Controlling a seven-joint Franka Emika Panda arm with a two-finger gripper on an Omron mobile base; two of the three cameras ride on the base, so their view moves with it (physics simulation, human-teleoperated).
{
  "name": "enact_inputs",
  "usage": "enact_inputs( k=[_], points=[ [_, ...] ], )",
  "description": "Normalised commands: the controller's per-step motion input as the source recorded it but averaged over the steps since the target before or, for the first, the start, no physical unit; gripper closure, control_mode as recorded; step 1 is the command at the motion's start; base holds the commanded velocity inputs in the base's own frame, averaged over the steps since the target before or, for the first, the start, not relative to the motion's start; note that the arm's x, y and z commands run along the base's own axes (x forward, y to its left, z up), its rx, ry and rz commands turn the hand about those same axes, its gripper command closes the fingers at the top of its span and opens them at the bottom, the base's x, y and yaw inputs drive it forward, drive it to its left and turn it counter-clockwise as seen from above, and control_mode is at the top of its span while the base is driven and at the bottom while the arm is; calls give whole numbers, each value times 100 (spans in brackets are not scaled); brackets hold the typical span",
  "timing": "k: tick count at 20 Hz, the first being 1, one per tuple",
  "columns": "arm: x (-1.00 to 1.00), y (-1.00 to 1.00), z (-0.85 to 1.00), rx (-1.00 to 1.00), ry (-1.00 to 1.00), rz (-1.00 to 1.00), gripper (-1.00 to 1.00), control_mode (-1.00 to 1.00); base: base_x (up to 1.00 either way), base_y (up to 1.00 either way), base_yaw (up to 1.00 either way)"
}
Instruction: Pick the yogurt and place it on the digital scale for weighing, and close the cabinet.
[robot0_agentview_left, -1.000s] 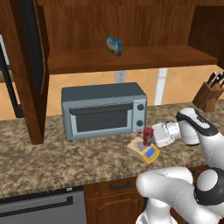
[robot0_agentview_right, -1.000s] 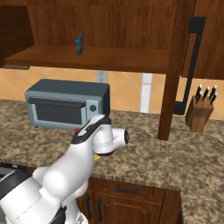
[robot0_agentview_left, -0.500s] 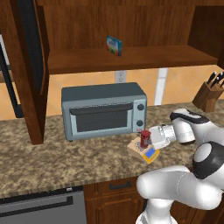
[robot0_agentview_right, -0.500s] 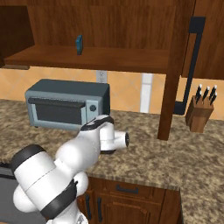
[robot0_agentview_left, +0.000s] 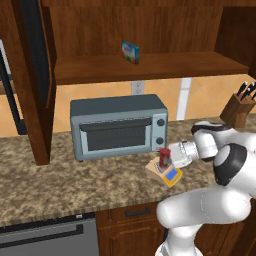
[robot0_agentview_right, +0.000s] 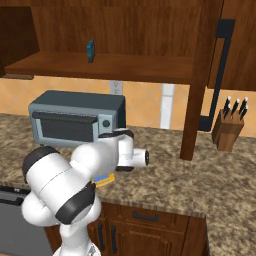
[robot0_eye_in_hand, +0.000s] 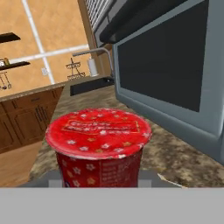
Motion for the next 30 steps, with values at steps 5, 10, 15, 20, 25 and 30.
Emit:
enact_inputs(
  k=[5,10,15,20,25,30],
  points=[
    [13,0,-15,0,0,0,100,-100,0,0,0],
    [0,3,-36,0,0,0,100,-100,0,0,0],
    [-3,12,-25,0,0,0,-100,-100,0,0,0],
    [-42,0,0,0,0,0,-100,-100,0,0,0],
    [-38,0,0,0,0,0,-100,-100,0,0,0],
    [-3,-1,0,0,0,0,-100,-100,0,0,0]
  ],
)
